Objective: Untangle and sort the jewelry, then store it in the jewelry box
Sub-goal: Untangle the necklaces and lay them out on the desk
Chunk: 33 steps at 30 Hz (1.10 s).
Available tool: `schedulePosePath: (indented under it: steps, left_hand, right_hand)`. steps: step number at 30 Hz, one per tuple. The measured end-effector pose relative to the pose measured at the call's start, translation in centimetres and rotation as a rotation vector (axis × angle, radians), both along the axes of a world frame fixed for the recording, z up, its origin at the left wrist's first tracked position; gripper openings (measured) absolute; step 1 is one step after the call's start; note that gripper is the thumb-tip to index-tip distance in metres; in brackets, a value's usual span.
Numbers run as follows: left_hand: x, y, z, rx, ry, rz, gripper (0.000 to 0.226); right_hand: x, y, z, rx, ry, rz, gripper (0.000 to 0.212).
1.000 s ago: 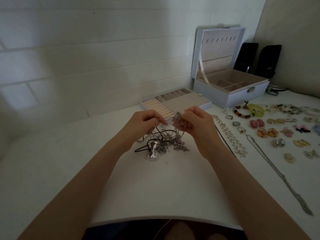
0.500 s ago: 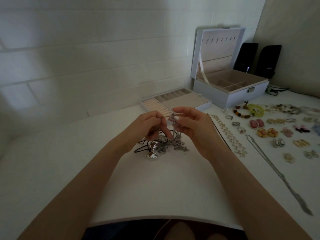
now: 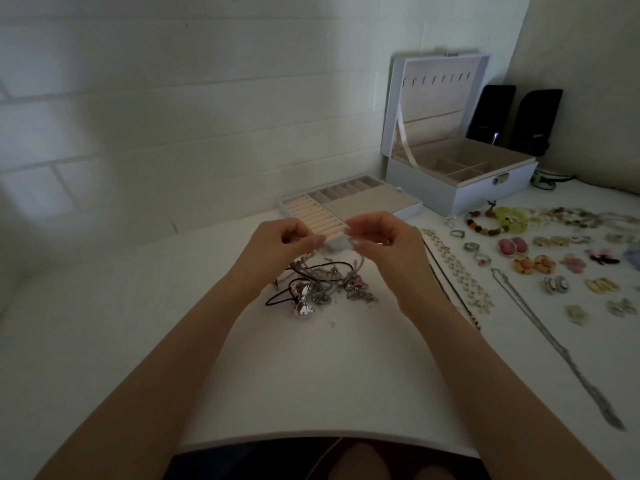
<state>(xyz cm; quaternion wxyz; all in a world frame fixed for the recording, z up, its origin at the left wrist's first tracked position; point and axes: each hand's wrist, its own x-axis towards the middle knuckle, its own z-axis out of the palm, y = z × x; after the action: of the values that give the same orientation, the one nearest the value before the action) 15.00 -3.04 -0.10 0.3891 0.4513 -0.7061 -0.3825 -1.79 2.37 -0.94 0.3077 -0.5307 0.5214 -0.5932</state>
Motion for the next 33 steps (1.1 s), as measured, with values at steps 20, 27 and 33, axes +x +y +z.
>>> schedulePosePath:
  steps: [20,27,33]
  left_hand:
    - [0.9,-1.5,-1.8,-0.198,-0.604,0.333,0.015]
    - [-0.4,0.4,0.1,-0.162,-0.139,-0.229,0.020]
    - [-0.8,0.7,-0.5,-0.139,-0.090,-0.244,0.021]
  right_hand:
    - [-0.1,0.2,-0.3,0.360,0.657,0.017,0.019]
    - [-0.3,0.5,0.8,0.168,-0.021,0.104,0.017]
    - [-0.5,0.9,1.4,0.047,-0.225,0.169,0.018]
